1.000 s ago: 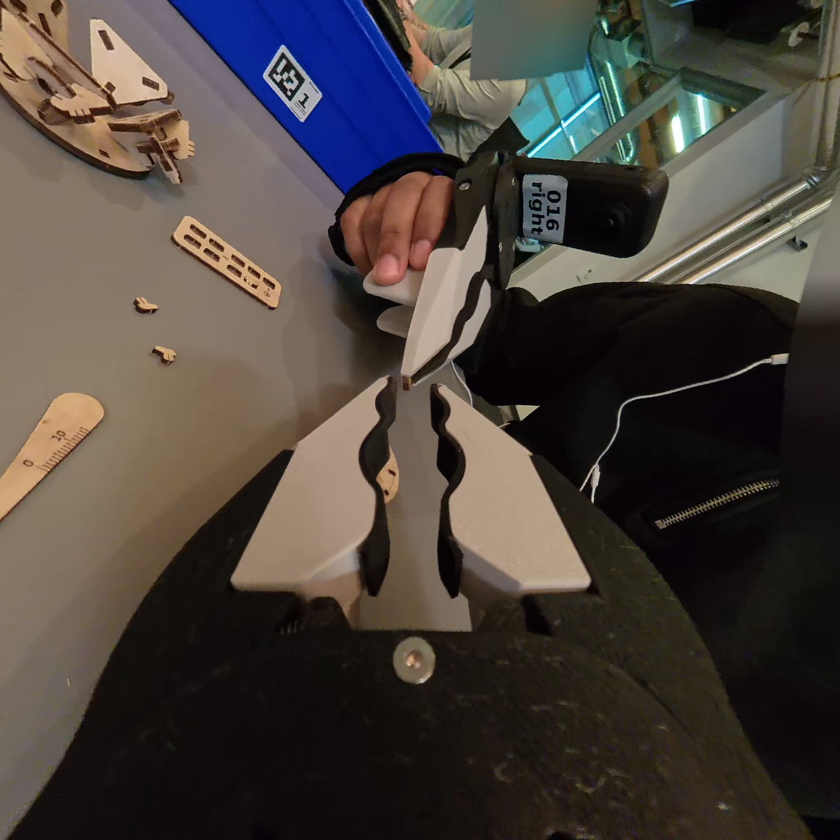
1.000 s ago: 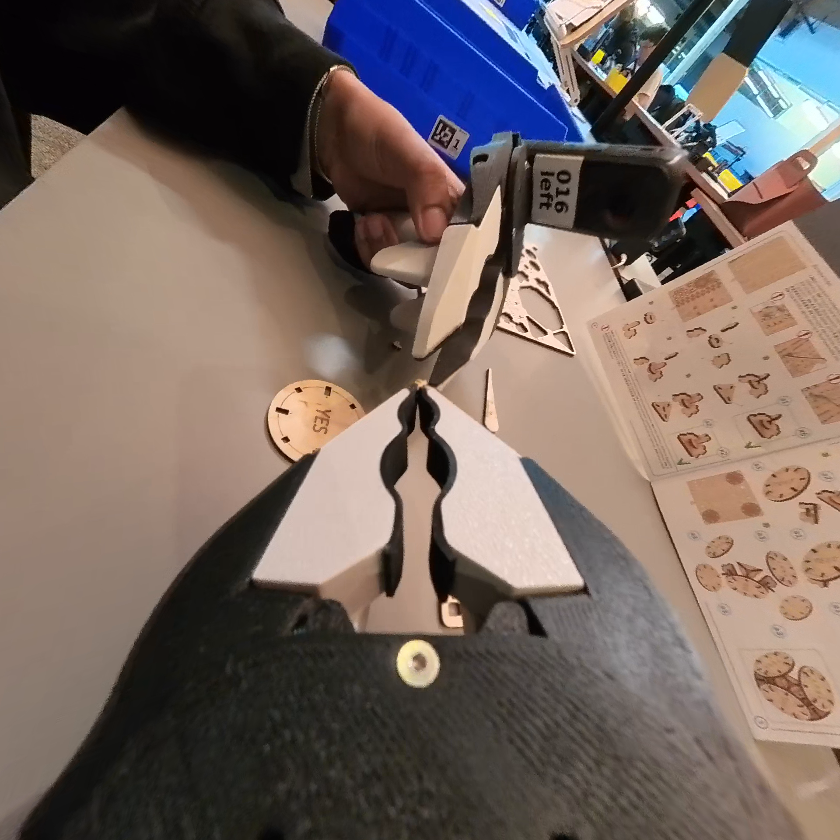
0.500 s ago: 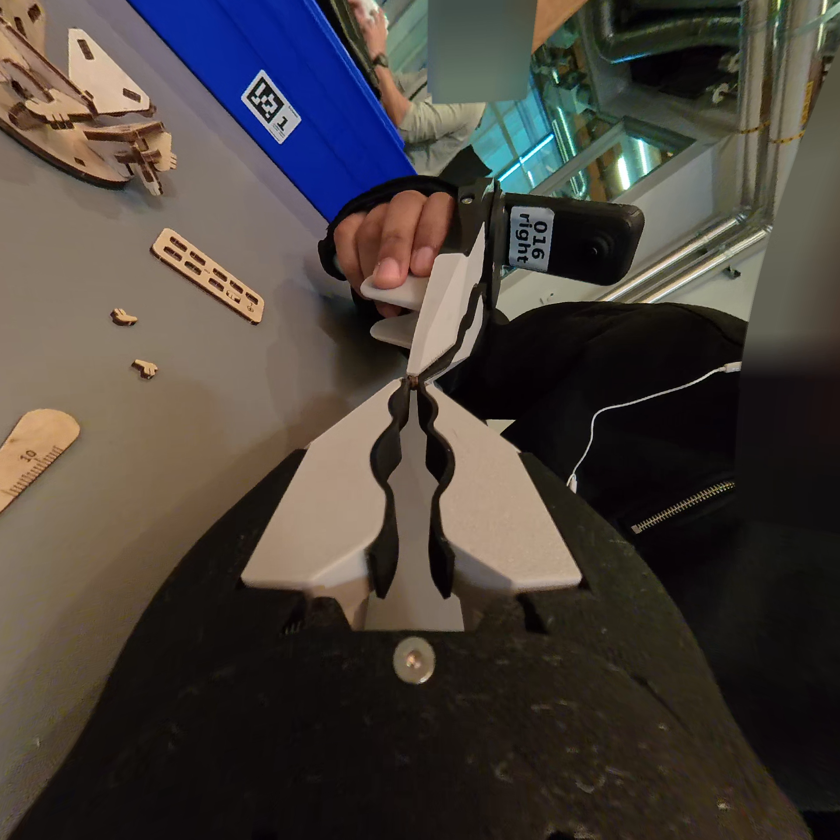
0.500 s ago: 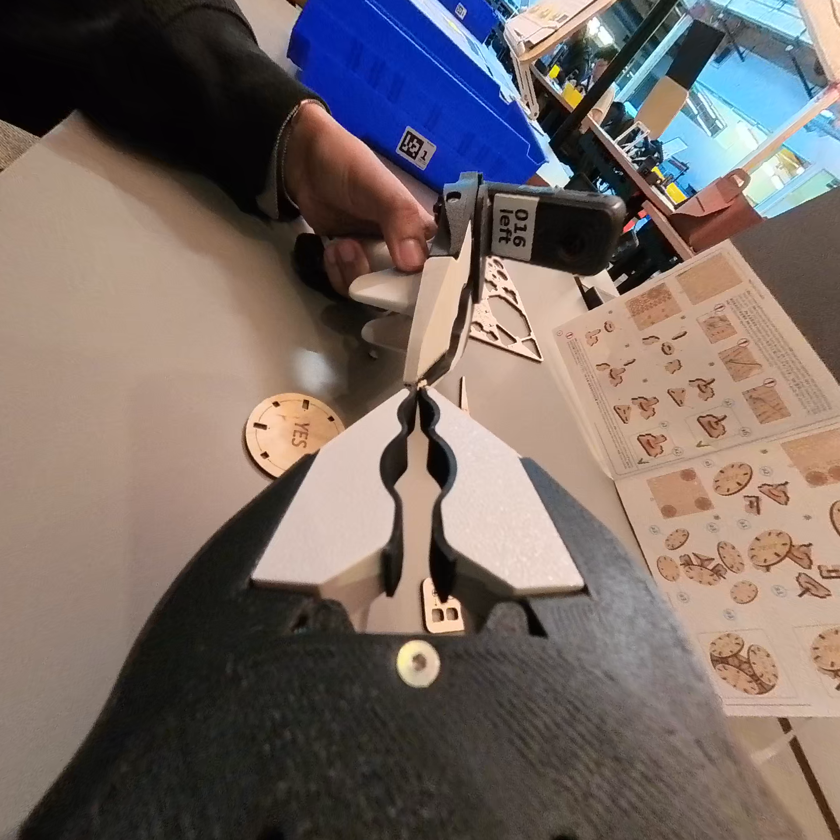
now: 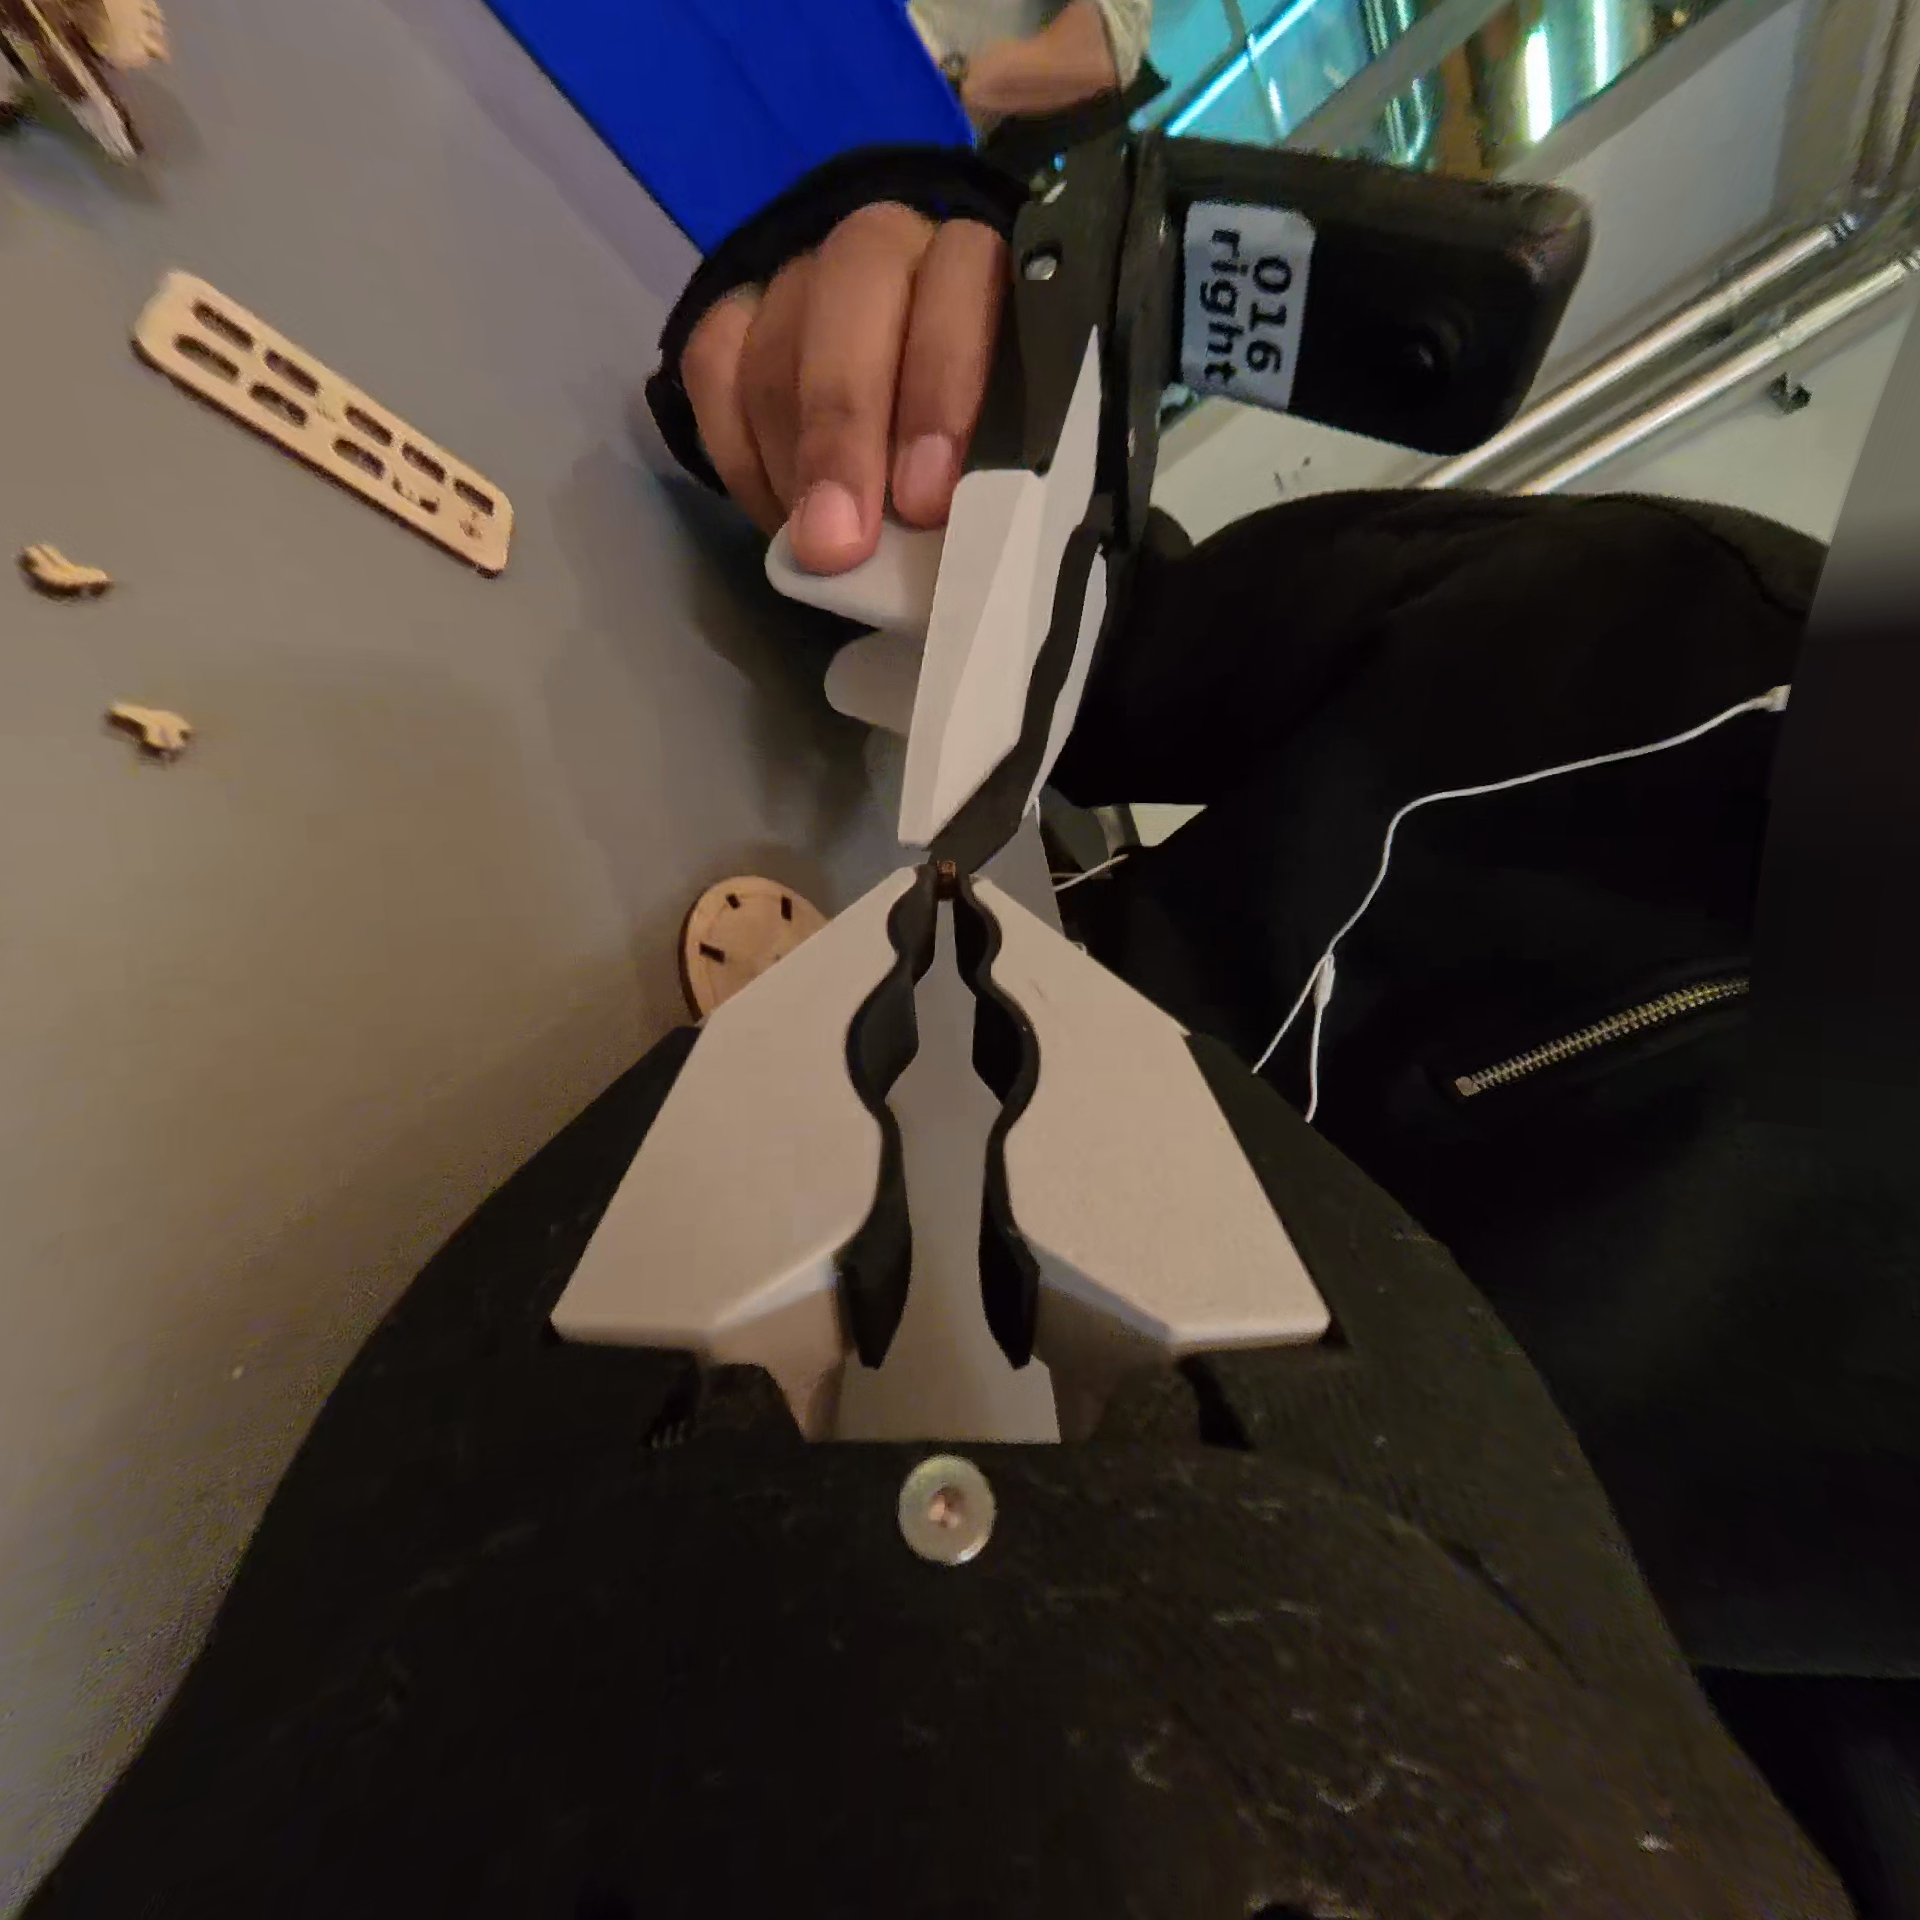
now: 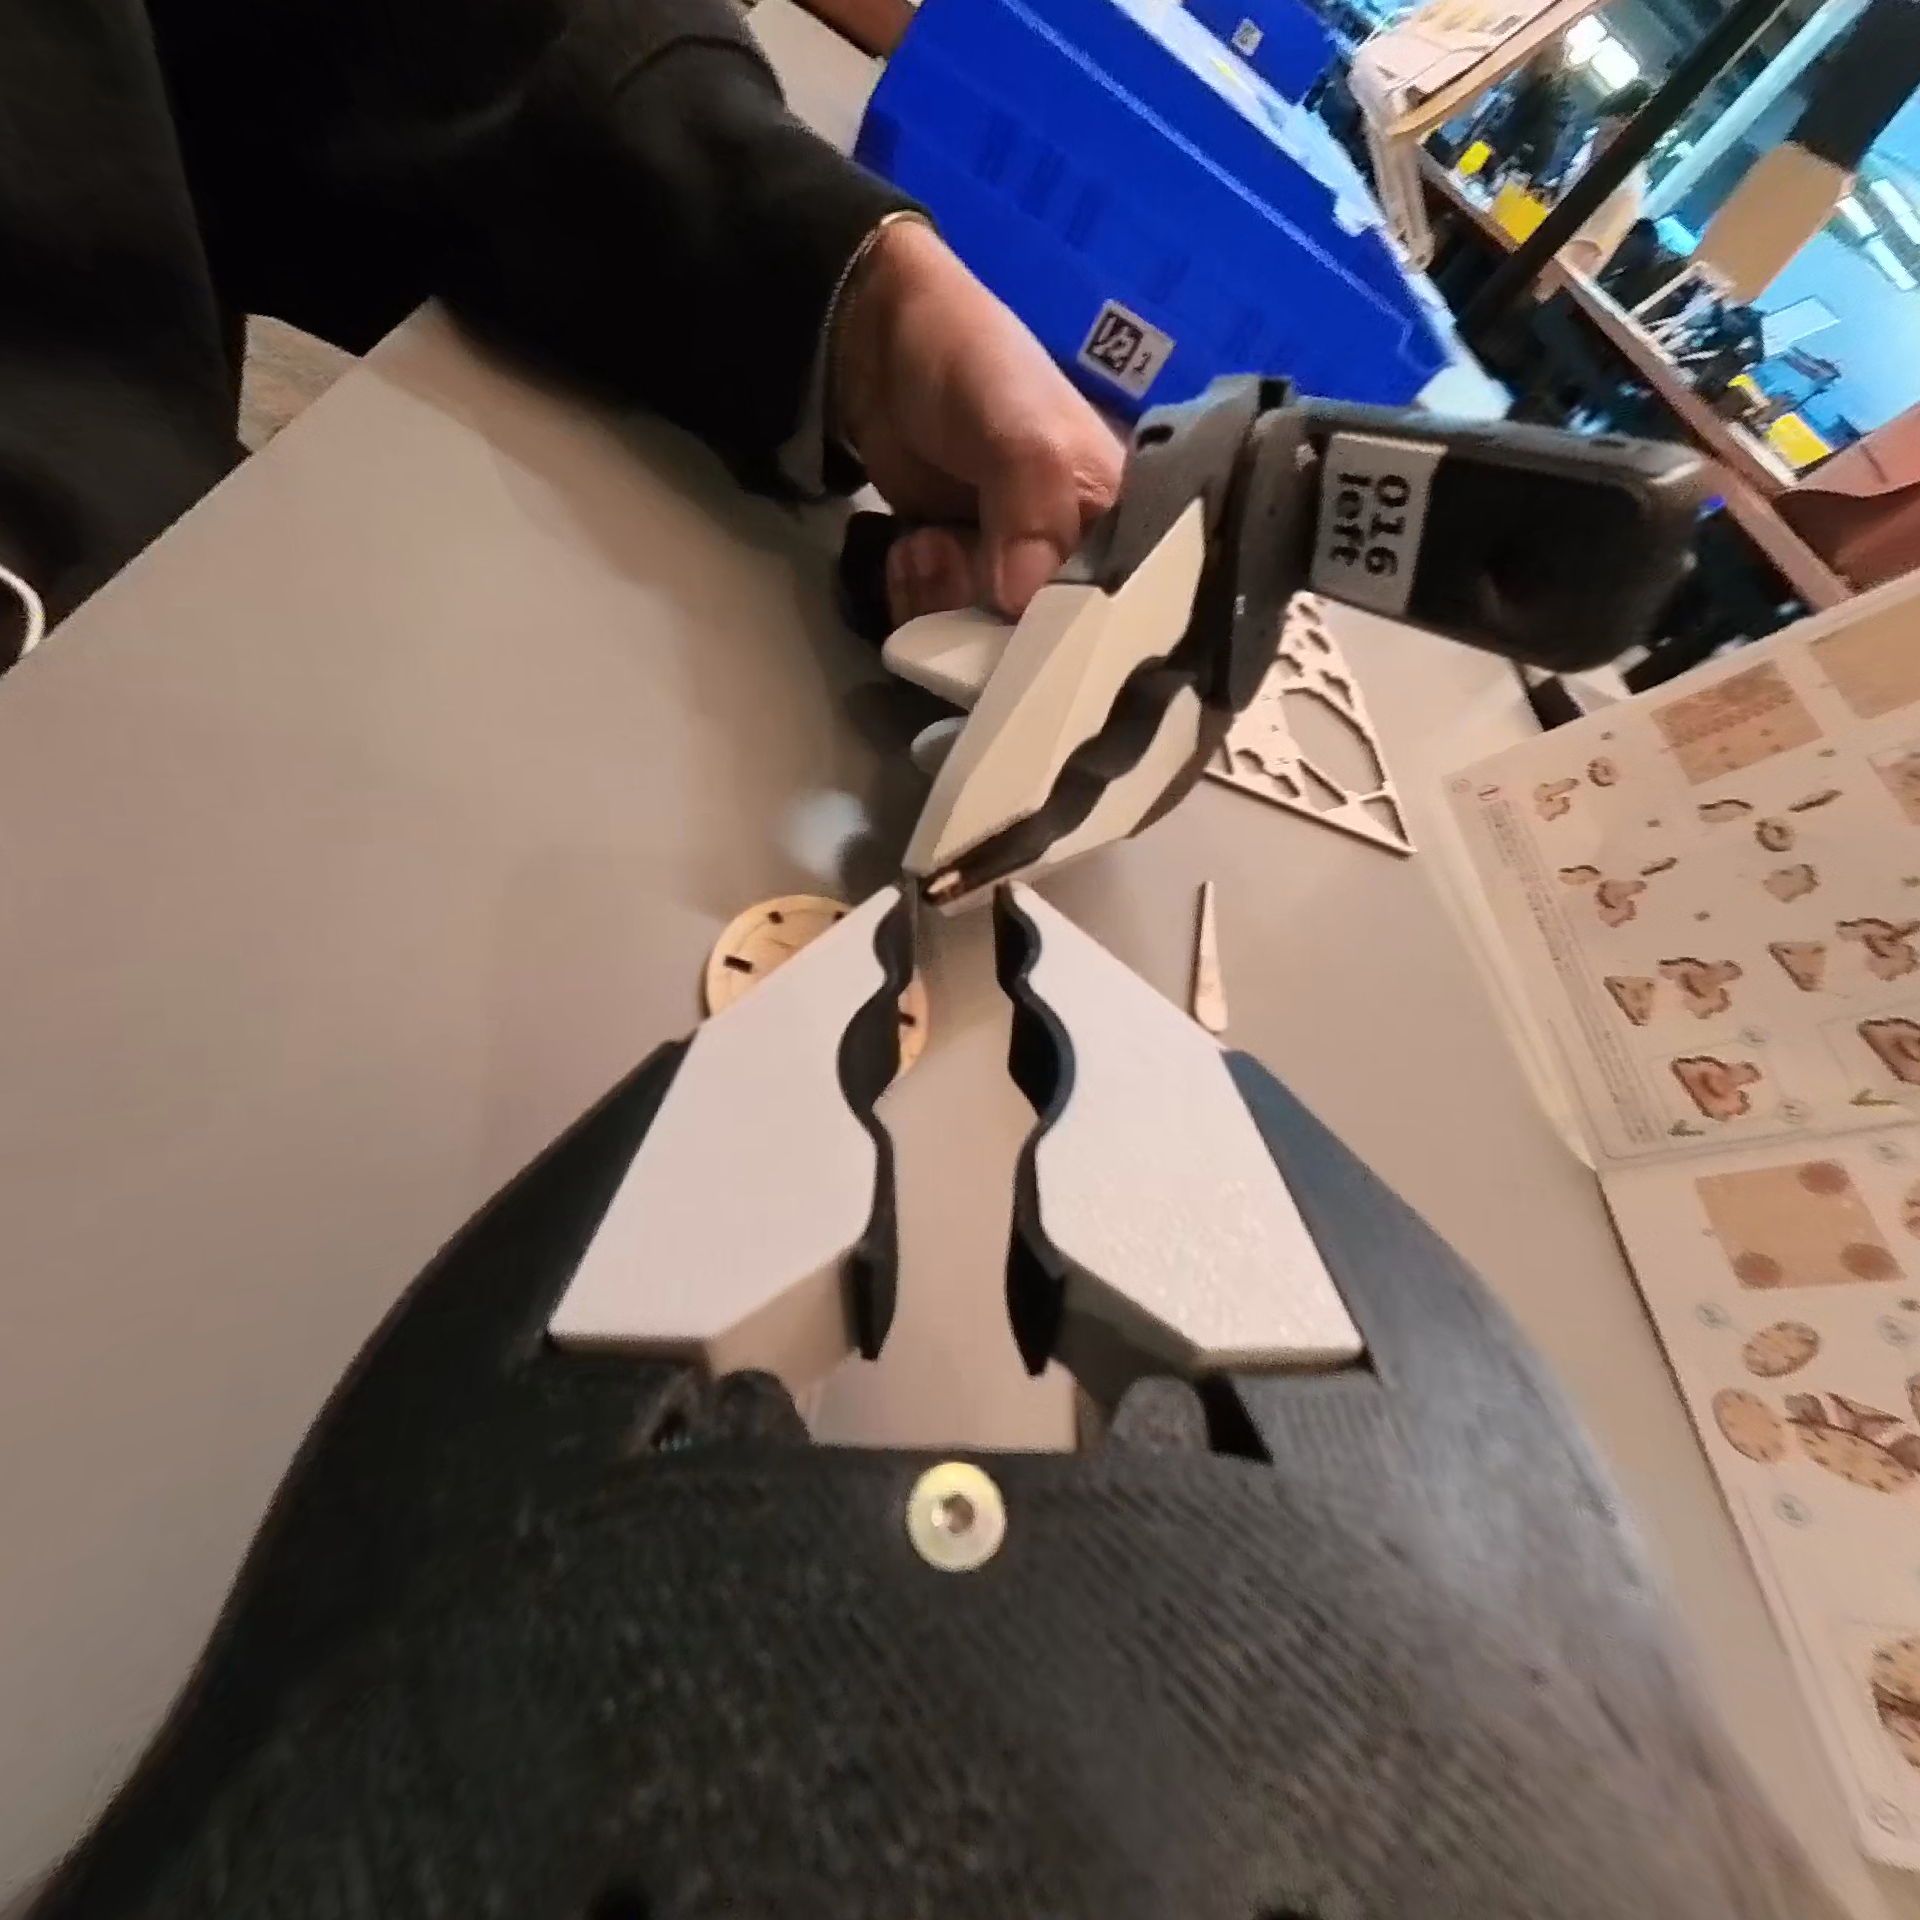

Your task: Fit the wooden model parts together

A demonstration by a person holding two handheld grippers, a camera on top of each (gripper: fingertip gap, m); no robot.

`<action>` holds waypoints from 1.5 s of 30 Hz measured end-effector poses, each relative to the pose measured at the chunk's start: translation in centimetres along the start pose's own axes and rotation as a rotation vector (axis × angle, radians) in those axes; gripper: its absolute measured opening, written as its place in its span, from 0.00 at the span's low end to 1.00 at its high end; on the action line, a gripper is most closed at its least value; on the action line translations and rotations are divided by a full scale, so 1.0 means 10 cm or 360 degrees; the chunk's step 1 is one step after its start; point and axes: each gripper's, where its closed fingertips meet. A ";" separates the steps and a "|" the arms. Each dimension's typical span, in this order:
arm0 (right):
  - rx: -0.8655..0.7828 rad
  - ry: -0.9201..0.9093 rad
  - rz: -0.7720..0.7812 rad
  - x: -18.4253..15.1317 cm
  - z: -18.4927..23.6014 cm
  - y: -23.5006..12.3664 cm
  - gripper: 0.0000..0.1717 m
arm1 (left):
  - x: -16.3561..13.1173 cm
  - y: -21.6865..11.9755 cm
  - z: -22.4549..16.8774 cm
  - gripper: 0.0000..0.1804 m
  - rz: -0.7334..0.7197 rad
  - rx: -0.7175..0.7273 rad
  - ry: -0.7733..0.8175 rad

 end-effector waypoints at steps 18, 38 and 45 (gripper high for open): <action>-0.0007 -0.0037 -0.0001 0.02 -0.01 -0.03 0.03 | 0.06 -0.04 0.01 0.00 -0.0084 -0.0041 -0.0091; -0.0129 -0.0118 -0.0070 0.15 -0.10 -0.07 0.04 | 0.17 -0.07 -0.09 0.00 -0.0210 -0.0188 -0.0154; -0.0136 -0.0117 -0.0075 0.17 -0.11 -0.06 0.03 | 0.17 -0.06 -0.11 0.00 -0.0216 -0.0216 -0.0165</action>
Point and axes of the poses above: each gripper's, where its closed fingertips meet, y out along the fingers, x out of its top, z = x × y across the jaws, and after that the axes turned 6 degrees about -z, right-handed
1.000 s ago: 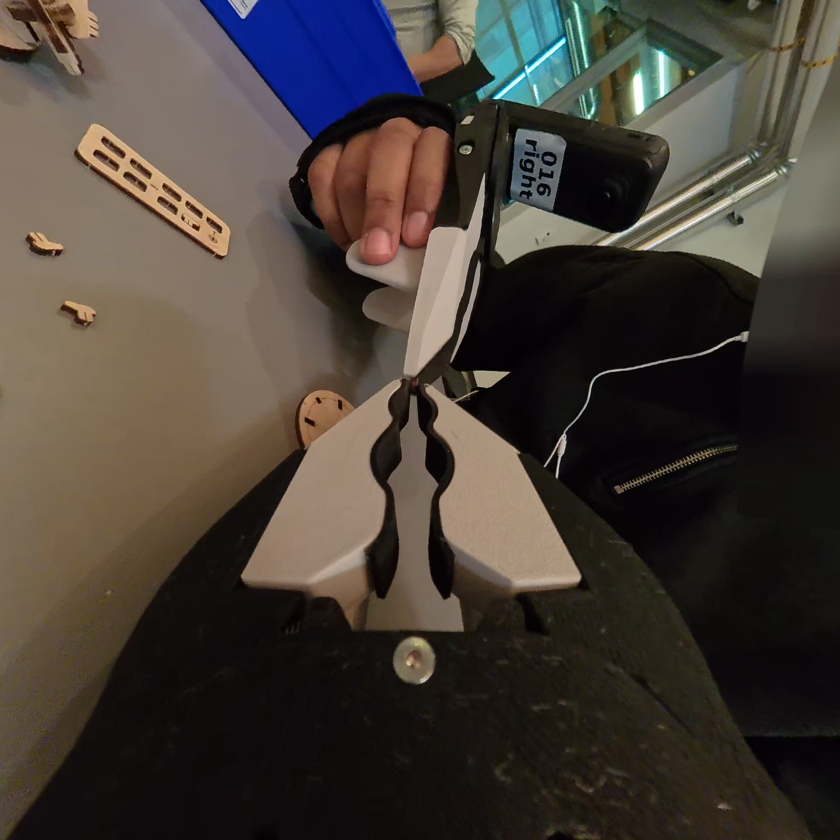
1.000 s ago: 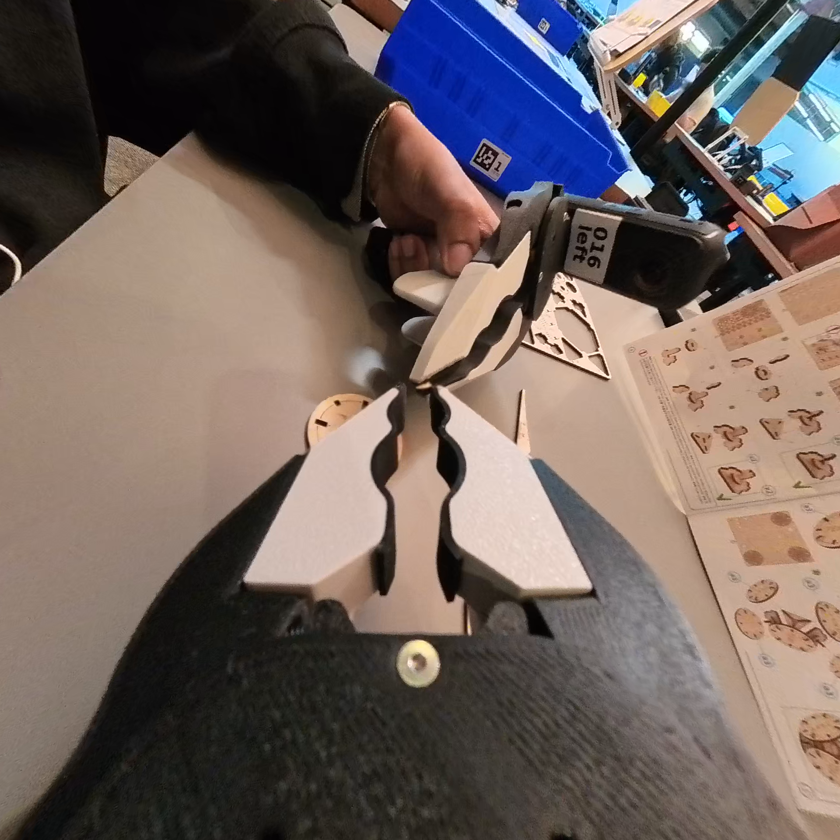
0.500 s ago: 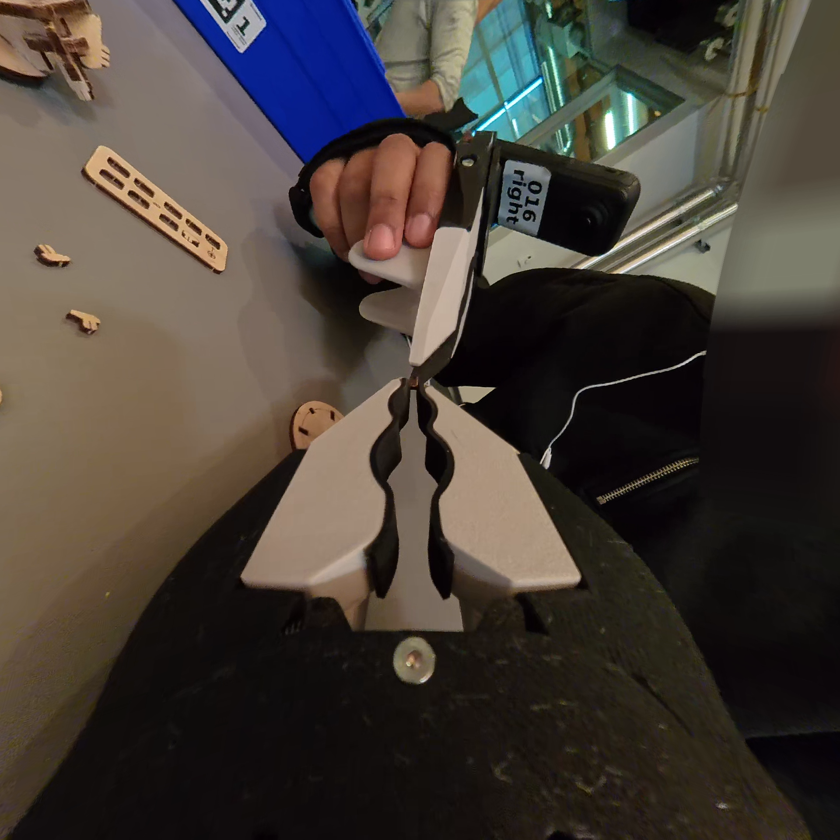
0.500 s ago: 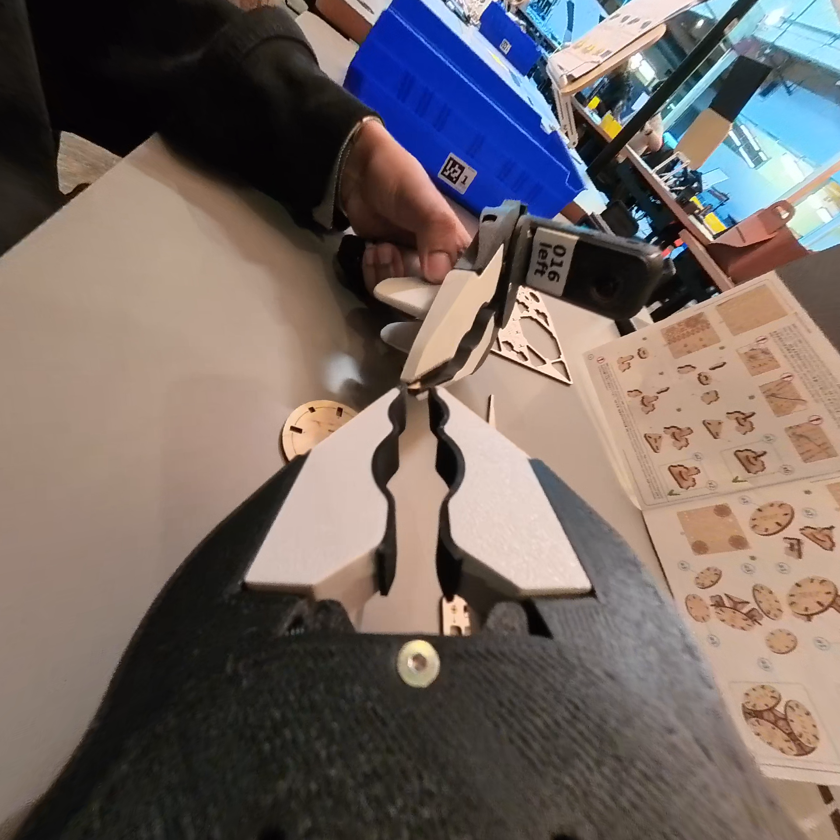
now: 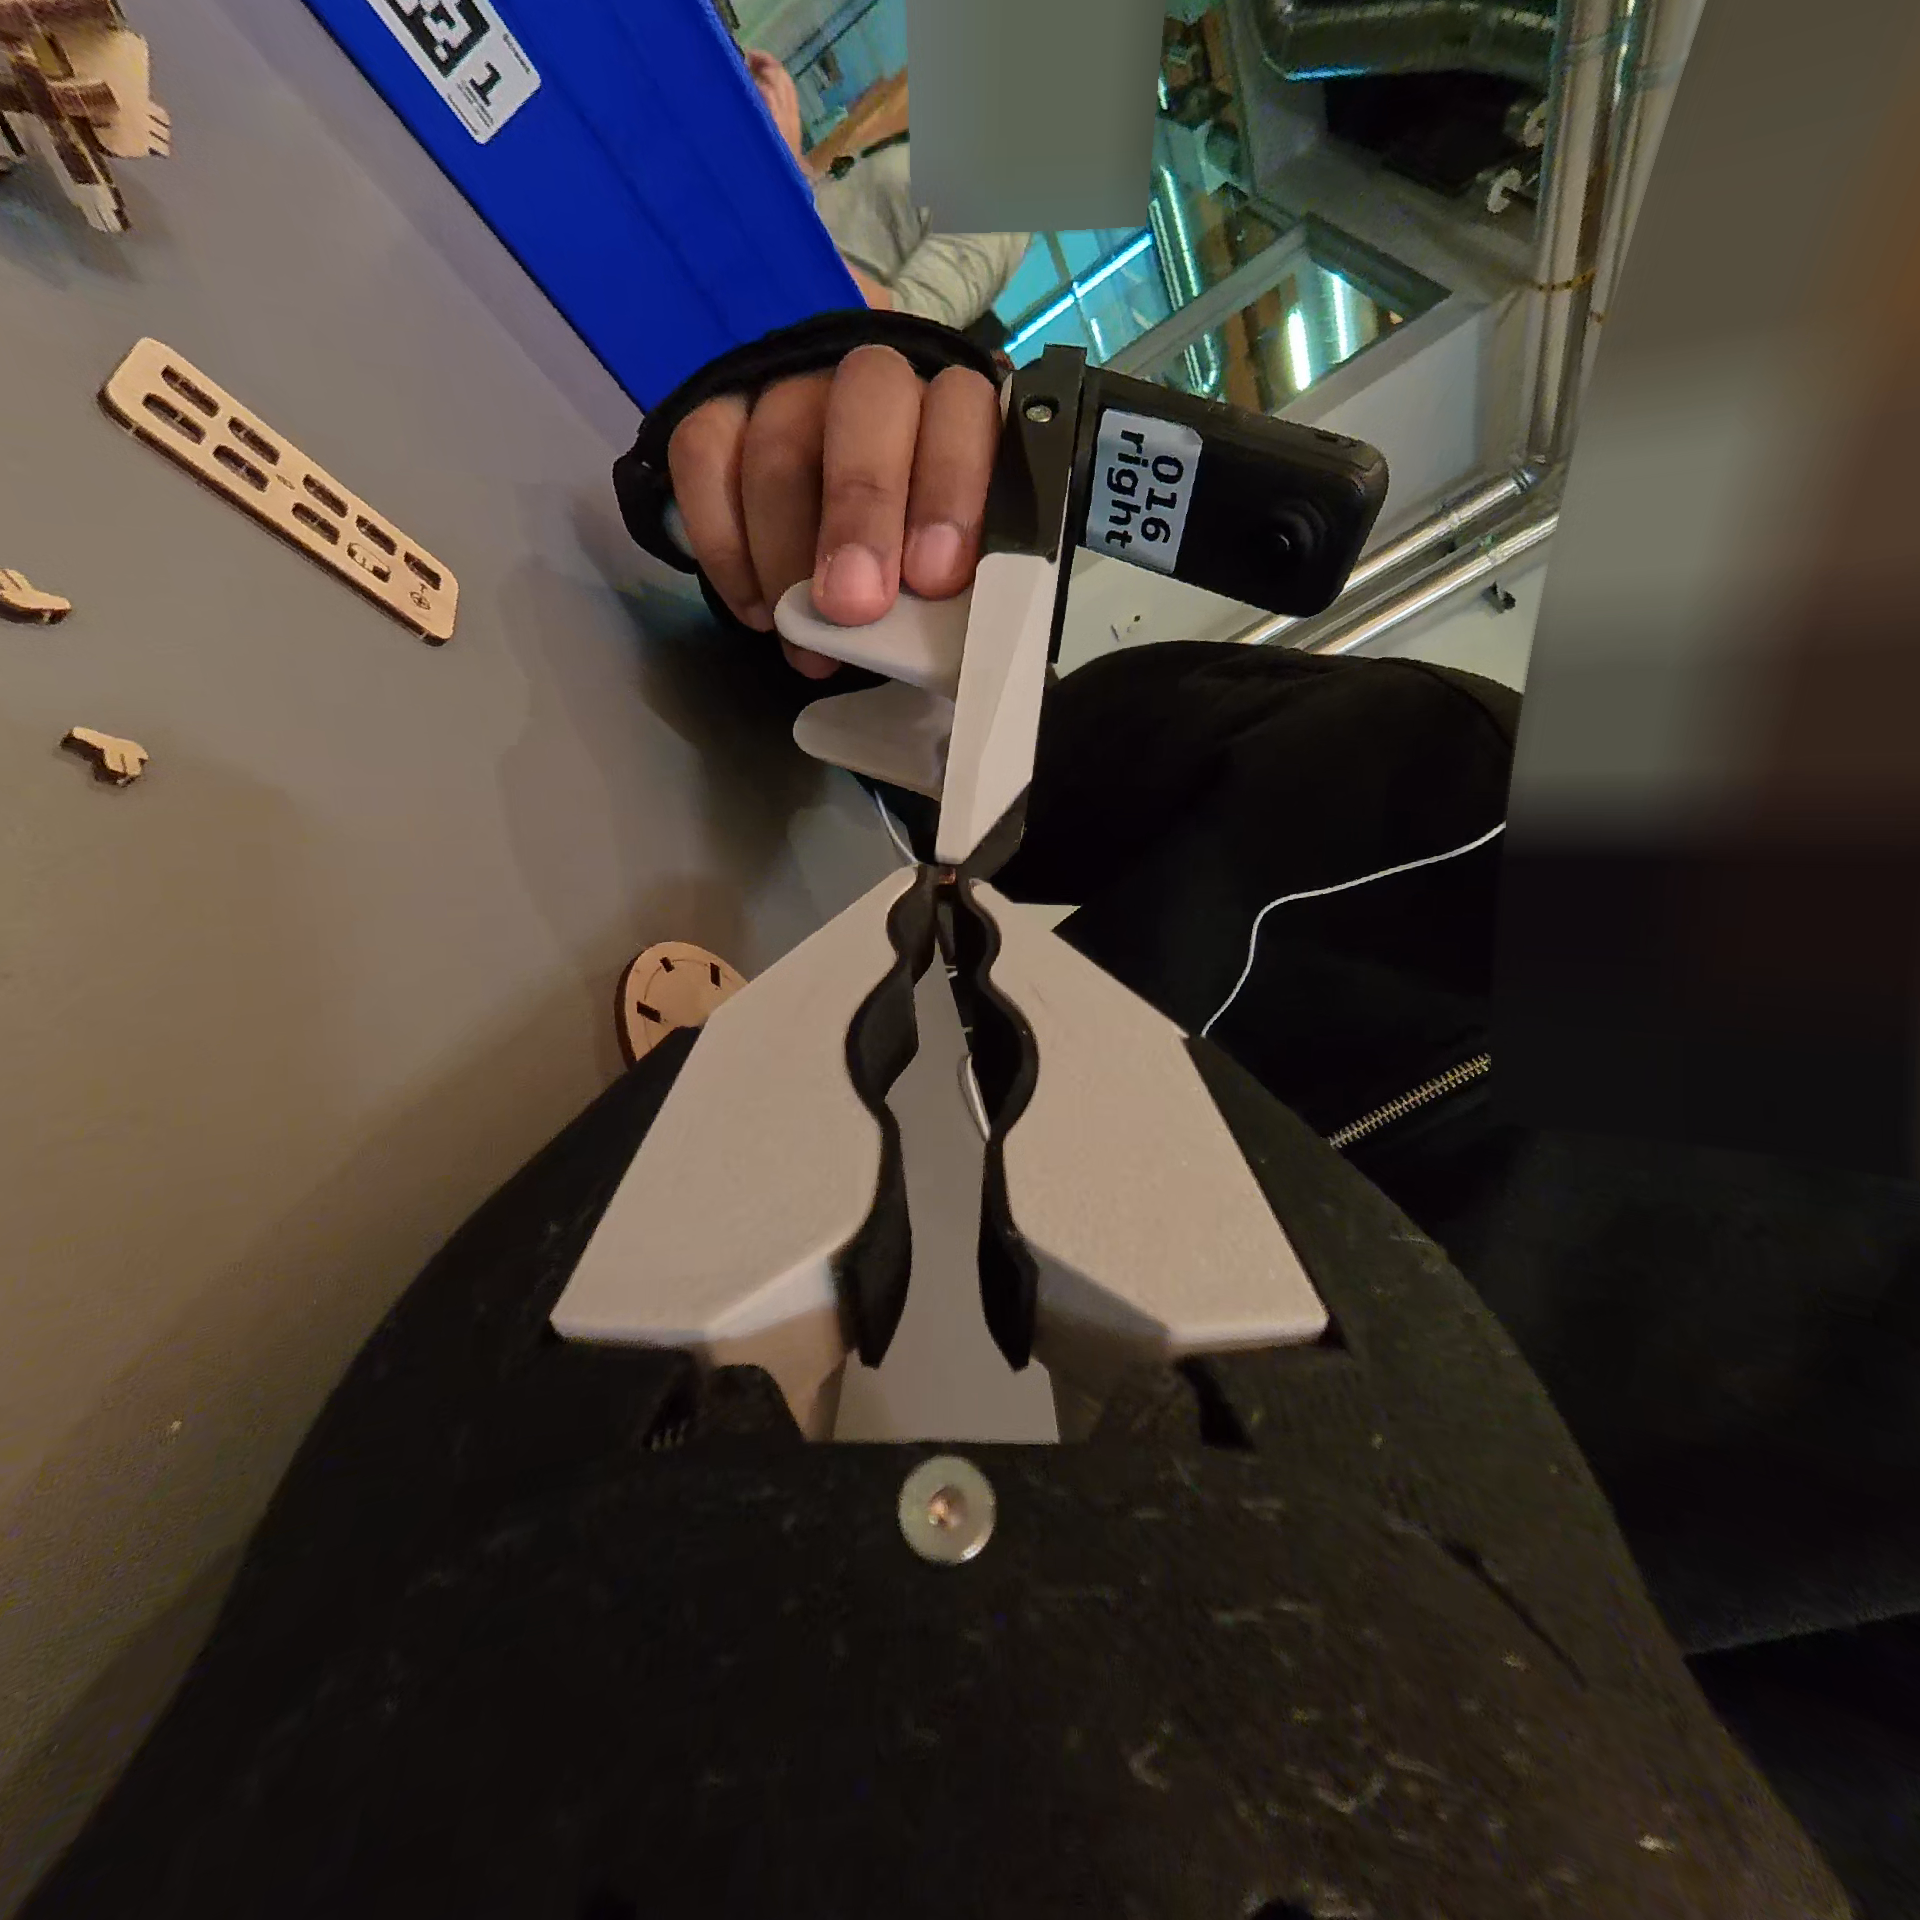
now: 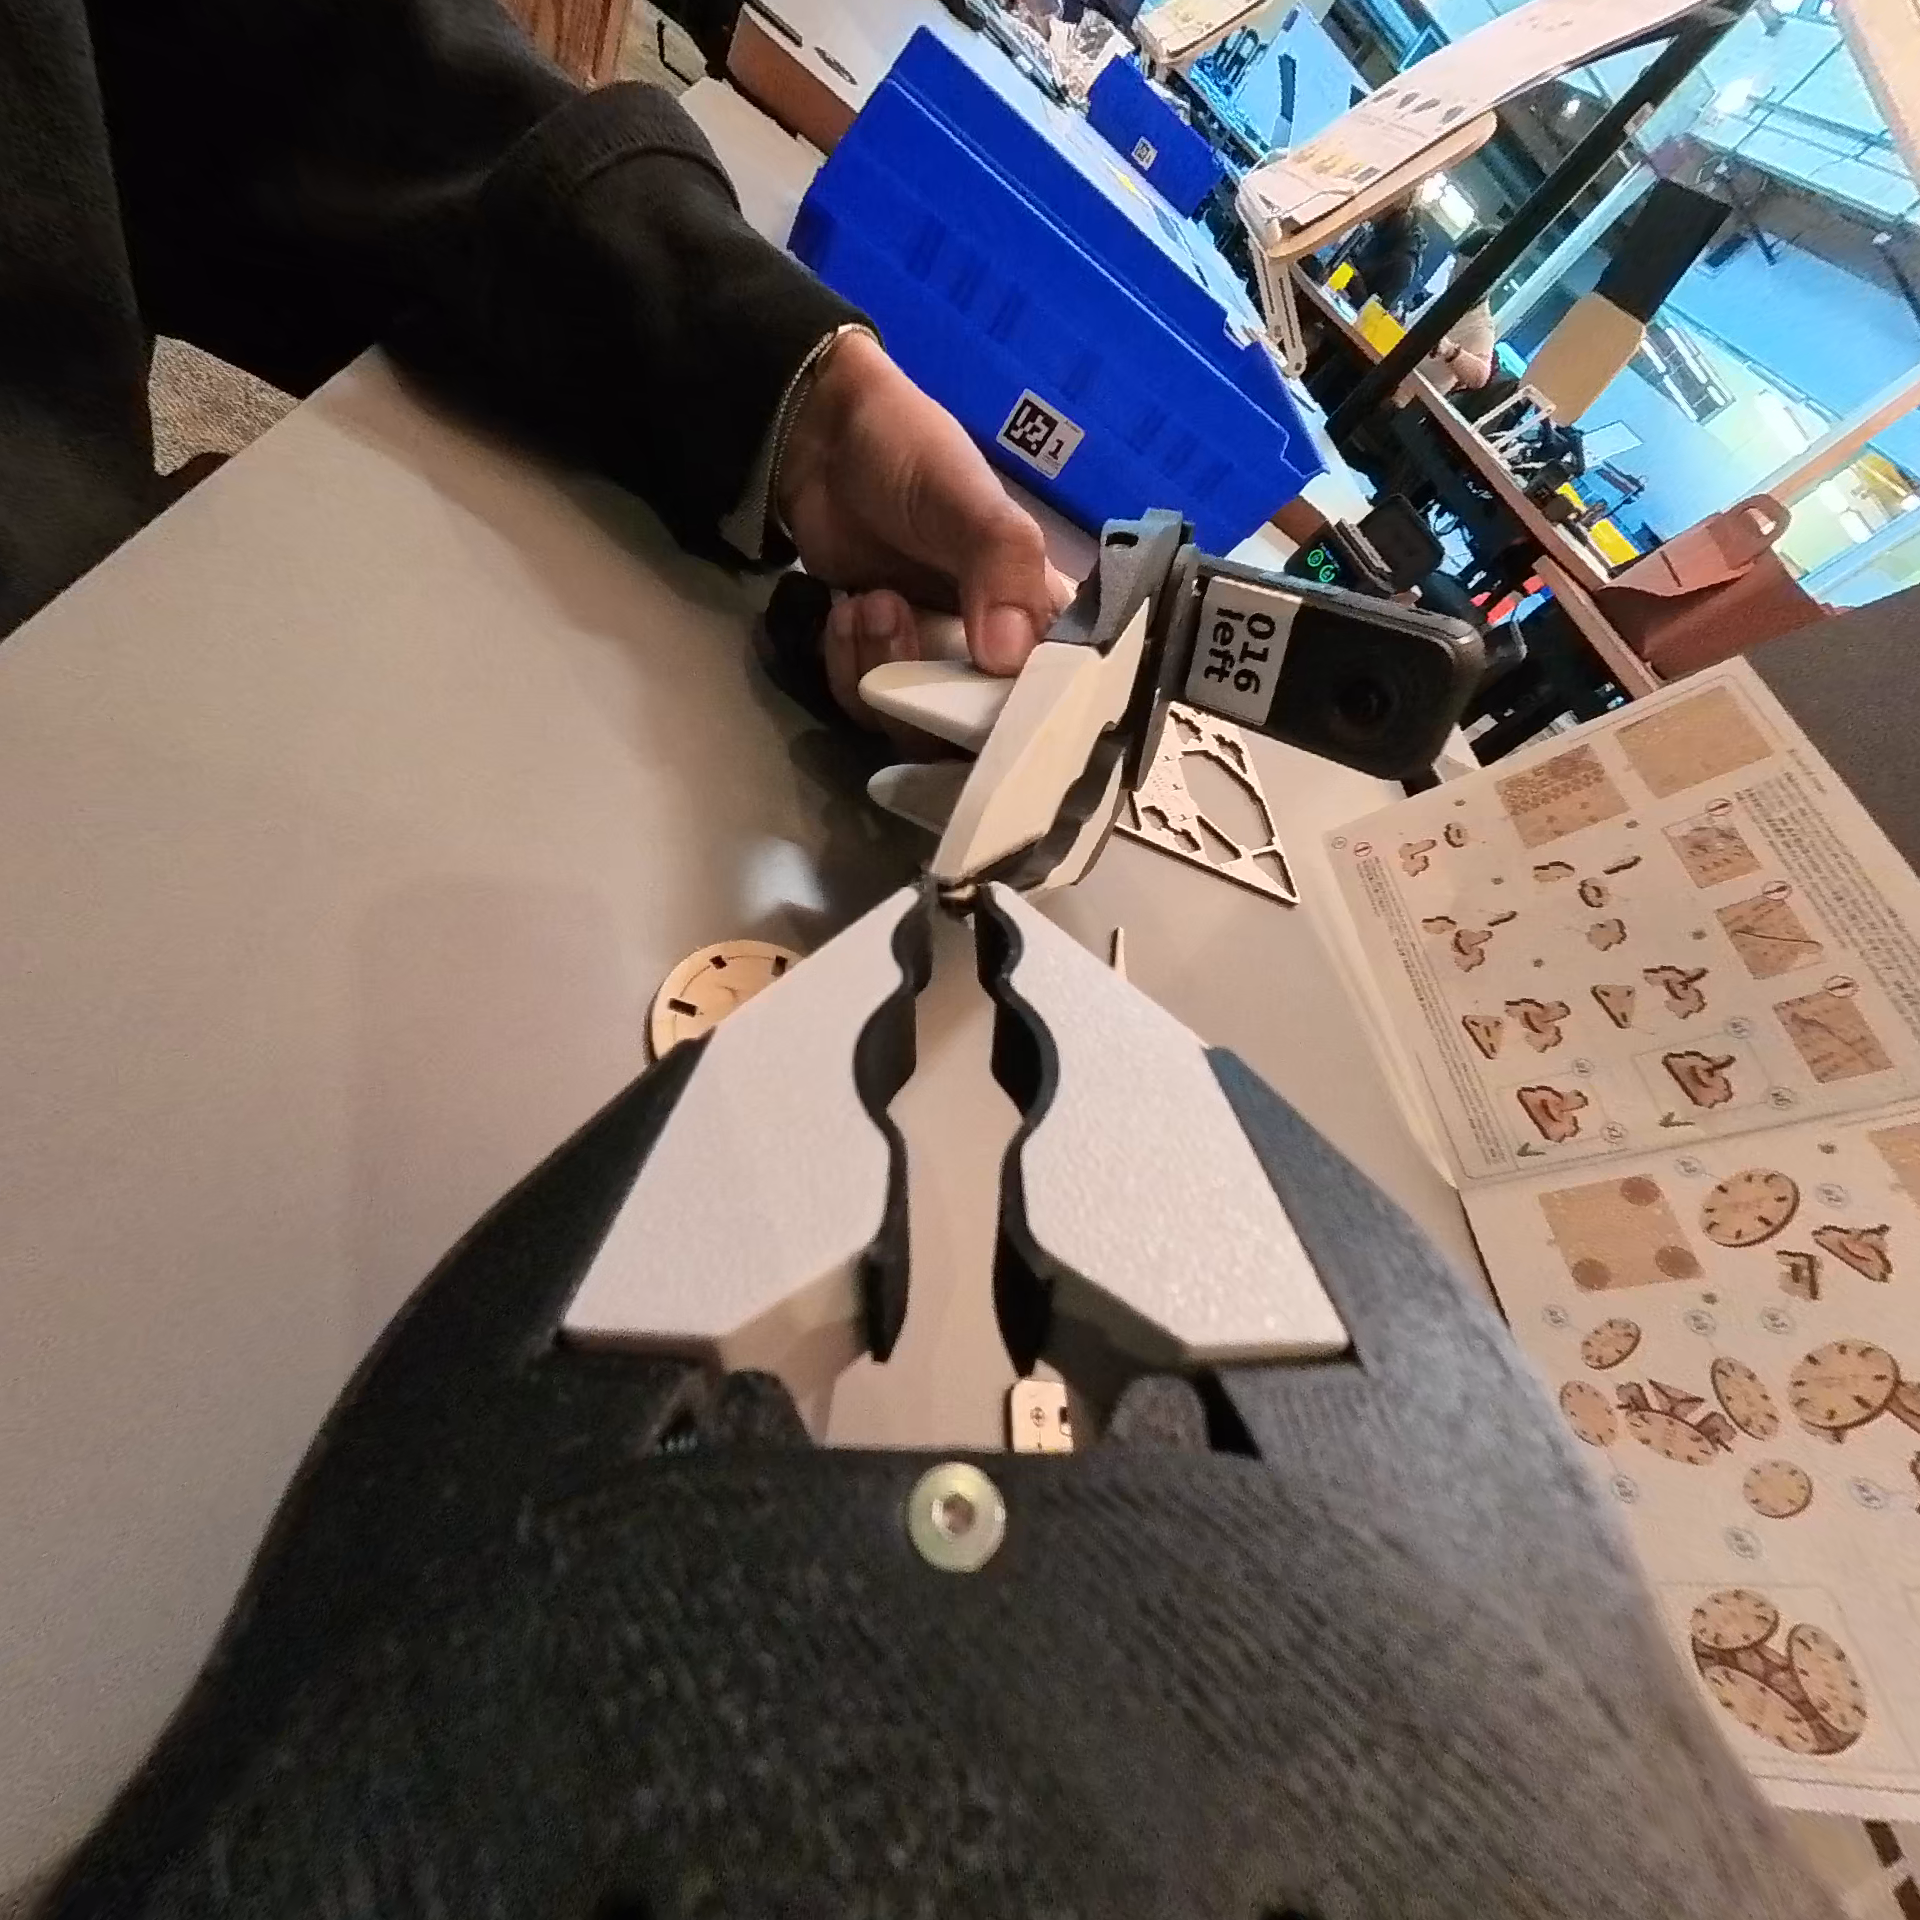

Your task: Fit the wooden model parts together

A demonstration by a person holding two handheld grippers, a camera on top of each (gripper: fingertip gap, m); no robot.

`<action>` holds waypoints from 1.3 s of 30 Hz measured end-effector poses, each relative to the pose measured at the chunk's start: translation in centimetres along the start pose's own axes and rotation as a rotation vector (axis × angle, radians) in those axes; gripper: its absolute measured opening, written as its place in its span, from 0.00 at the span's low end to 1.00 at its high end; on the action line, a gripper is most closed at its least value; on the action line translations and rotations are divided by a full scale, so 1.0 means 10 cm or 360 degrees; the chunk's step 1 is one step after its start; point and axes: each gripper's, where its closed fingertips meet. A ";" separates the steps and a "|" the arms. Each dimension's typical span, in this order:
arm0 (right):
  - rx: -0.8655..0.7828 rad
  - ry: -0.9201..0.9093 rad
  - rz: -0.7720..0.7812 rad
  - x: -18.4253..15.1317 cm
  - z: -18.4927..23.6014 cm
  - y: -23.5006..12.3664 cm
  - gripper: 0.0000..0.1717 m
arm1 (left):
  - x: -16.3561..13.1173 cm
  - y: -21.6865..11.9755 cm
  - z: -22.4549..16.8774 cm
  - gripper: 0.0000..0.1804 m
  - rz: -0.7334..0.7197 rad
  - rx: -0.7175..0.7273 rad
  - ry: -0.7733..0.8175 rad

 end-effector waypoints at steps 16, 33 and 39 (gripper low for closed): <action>0.0042 0.0117 -0.0003 0.07 -0.03 -0.05 0.02 | 0.06 -0.01 -0.07 0.01 -0.0062 -0.0076 -0.0003; 0.0072 0.0175 -0.0019 0.10 -0.03 -0.06 0.02 | 0.05 0.02 -0.10 0.00 -0.0059 -0.0104 0.0019; 0.0051 0.0155 -0.0024 0.09 -0.04 -0.06 0.02 | 0.05 0.03 -0.10 0.00 -0.0058 -0.0089 0.0030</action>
Point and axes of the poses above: each gripper's, where its closed fingertips meet, y out along the fingers, x out of its top, z = x × y across the jaws, and after that the axes turned 6 degrees about -z, right-handed
